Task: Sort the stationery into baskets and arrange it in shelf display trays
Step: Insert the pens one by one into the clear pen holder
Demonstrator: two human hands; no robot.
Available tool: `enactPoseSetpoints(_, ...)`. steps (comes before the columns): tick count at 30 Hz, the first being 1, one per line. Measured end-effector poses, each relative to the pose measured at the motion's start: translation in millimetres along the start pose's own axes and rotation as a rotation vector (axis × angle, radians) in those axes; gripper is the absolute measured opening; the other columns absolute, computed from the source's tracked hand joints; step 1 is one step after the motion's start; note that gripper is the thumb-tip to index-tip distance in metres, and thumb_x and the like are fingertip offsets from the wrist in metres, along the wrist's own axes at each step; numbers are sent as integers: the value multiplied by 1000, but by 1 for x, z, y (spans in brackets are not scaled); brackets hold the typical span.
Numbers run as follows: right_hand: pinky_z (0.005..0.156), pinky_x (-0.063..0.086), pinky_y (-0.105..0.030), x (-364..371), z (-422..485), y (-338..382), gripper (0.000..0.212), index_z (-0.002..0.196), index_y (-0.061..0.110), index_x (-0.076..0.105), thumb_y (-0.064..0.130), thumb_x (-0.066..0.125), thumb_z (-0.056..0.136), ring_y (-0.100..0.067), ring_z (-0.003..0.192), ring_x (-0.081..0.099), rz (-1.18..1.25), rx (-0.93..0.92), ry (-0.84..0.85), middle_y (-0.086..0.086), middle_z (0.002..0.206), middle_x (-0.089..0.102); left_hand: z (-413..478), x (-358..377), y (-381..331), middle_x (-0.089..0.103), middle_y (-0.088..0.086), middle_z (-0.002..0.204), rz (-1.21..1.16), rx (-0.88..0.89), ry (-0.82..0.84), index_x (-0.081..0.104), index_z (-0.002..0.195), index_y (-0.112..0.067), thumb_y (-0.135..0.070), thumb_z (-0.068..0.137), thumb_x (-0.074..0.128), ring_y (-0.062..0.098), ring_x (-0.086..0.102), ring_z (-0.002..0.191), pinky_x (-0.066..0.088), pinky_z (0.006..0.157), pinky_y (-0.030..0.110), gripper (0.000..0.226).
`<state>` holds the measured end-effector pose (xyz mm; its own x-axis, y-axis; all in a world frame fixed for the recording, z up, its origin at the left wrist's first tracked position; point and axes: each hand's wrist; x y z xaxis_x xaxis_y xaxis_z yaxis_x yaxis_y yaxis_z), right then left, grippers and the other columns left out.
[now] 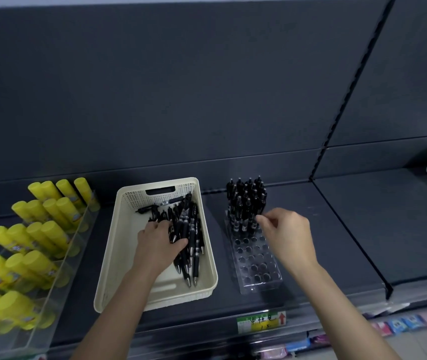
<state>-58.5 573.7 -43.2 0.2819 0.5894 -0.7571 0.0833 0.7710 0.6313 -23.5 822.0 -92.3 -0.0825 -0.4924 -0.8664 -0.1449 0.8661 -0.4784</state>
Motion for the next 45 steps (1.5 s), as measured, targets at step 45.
enactPoseSetpoints(45, 59, 32, -16, 104, 5, 71, 18, 93, 2, 56, -2, 38, 93, -18, 73, 51, 71, -111, 198, -11, 89, 60, 29, -29, -8, 54, -6, 58, -742, -55, -117, 52, 65, -17, -25, 86, 62, 7, 54, 56, 42, 59, 28, 25)
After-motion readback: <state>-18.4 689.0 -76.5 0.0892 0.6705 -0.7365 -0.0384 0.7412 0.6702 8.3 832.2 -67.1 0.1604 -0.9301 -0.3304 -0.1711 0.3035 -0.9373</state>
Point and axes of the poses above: each hand's wrist, its own z-axis towards the middle knuckle, its own x-axis out of the palm, y = z × x
